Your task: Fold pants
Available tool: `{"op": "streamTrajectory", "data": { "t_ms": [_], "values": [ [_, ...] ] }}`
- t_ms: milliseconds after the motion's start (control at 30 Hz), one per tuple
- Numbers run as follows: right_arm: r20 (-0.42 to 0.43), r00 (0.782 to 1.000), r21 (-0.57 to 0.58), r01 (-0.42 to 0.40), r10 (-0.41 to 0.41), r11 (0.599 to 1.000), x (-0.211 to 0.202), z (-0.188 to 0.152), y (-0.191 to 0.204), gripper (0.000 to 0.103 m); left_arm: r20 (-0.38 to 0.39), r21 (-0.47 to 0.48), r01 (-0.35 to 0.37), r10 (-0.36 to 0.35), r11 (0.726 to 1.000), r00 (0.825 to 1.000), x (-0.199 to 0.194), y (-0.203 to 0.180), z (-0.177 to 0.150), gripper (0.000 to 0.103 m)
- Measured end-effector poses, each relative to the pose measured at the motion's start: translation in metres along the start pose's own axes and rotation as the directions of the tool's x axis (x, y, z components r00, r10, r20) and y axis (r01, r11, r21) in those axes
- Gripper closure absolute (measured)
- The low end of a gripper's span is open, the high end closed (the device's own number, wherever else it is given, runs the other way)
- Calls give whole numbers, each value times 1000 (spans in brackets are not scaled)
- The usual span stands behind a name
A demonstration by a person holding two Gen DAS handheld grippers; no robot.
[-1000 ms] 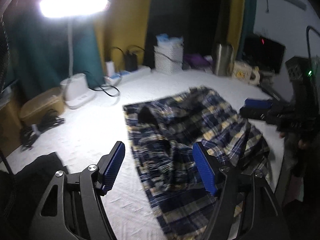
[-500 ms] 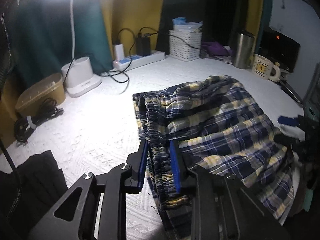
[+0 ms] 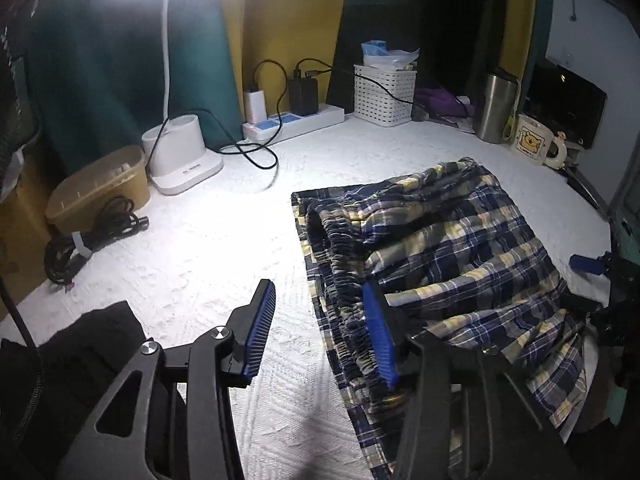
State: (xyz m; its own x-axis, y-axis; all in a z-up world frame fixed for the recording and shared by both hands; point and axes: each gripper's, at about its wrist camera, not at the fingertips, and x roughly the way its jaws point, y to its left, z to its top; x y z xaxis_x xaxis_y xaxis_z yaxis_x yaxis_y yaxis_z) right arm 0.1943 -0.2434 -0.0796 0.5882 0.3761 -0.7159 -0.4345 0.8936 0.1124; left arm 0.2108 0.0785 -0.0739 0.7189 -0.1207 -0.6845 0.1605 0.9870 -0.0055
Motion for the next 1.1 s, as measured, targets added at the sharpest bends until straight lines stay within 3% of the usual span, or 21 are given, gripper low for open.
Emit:
{"op": "streamTrajectory", "data": {
  "t_ms": [233,533,700,800,967,1100],
  "values": [
    [-5,999,11,-33,33,999,-13,-14,2,22,3,9,-17,17,1000,1000,8,2,4,57],
    [-10,999,-82,32,-33,996,-14,-27,17,25,-34,0,-29,29,1000,999,33,16,3,56],
    [-21,998,-94,56,-59,994,-18,-26,14,25,-23,-7,-160,160,987,987,31,30,9,57],
    [-31,998,-68,46,-48,997,-21,-23,8,25,-1,-50,-100,100,994,995,18,40,11,57],
    [25,998,-5,52,-51,999,-28,-11,-4,25,67,-9,-12,12,1000,998,-1,30,17,56],
    [42,998,-1,42,-42,999,-25,1,-7,31,78,44,33,-37,998,996,0,17,23,55]
  ]
}}
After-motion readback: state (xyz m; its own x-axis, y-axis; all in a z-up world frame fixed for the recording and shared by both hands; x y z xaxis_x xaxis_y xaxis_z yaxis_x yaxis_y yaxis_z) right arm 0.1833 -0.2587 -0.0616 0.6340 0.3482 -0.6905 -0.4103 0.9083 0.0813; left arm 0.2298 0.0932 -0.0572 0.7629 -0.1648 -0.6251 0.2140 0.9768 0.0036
